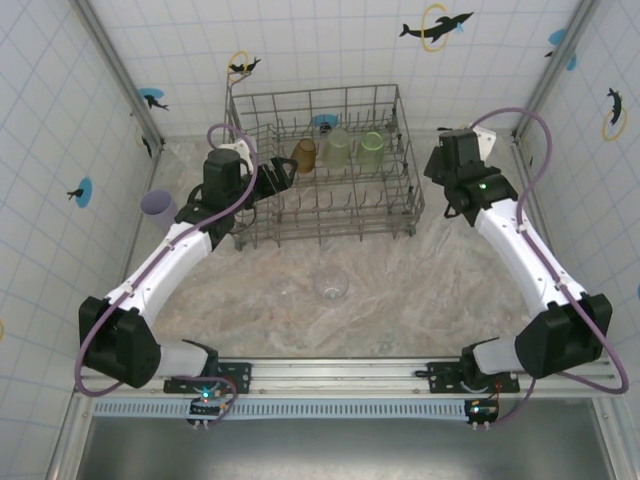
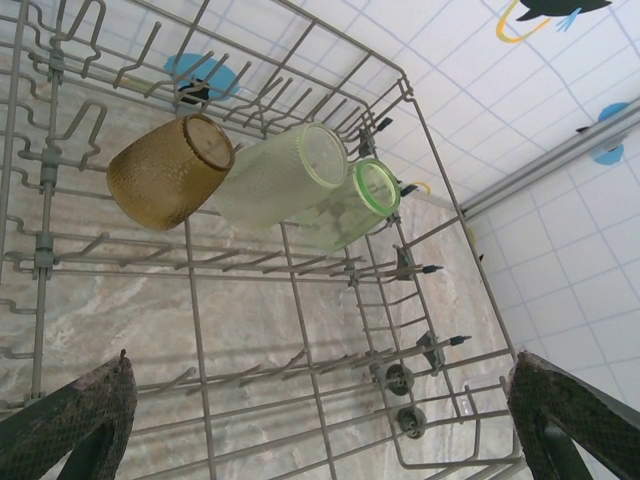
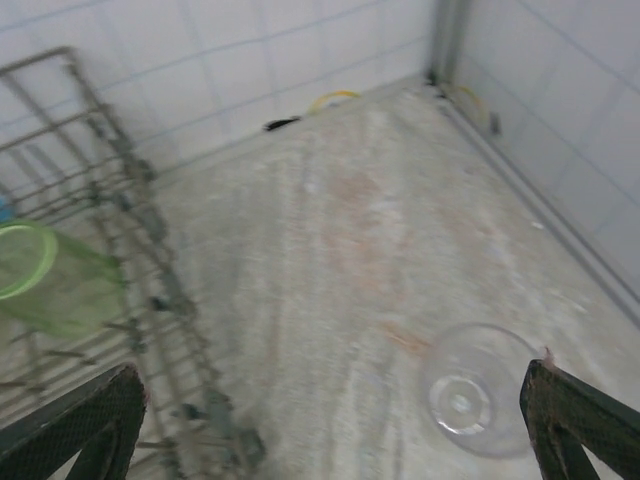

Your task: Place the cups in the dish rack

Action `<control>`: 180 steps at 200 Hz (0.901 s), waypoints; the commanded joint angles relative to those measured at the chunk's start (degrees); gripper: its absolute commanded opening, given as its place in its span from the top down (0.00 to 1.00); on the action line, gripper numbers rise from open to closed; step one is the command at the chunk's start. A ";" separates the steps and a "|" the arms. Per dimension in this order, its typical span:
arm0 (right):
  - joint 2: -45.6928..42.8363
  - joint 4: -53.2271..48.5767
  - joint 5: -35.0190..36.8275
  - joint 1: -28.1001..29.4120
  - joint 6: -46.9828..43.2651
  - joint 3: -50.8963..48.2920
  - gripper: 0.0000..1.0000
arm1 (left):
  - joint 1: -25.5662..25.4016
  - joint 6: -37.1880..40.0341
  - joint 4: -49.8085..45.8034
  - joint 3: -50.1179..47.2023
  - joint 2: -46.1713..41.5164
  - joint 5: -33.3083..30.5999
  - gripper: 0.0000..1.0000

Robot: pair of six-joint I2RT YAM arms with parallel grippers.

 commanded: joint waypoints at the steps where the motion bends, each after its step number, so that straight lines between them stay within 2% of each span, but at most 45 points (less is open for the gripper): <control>1: -3.98 -10.26 7.19 -1.15 8.11 -4.66 0.01 | 0.36 0.82 -0.43 2.19 0.29 1.47 0.02; 37: -8.98 -13.48 7.49 -2.89 16.95 -10.39 0.01 | 0.36 2.36 -2.17 3.54 1.38 3.27 0.02; 104: -15.54 -21.68 8.02 -6.81 20.14 -18.59 0.01 | 0.36 3.69 -2.43 2.76 1.51 5.32 0.02; 140: -23.98 -22.60 4.32 -13.30 20.09 -28.15 0.01 | 0.35 4.70 -3.84 4.05 2.94 7.38 0.02; 180: -30.08 -22.08 -1.05 -20.65 17.70 -34.22 0.01 | 0.35 5.25 -4.95 5.70 3.93 8.81 0.02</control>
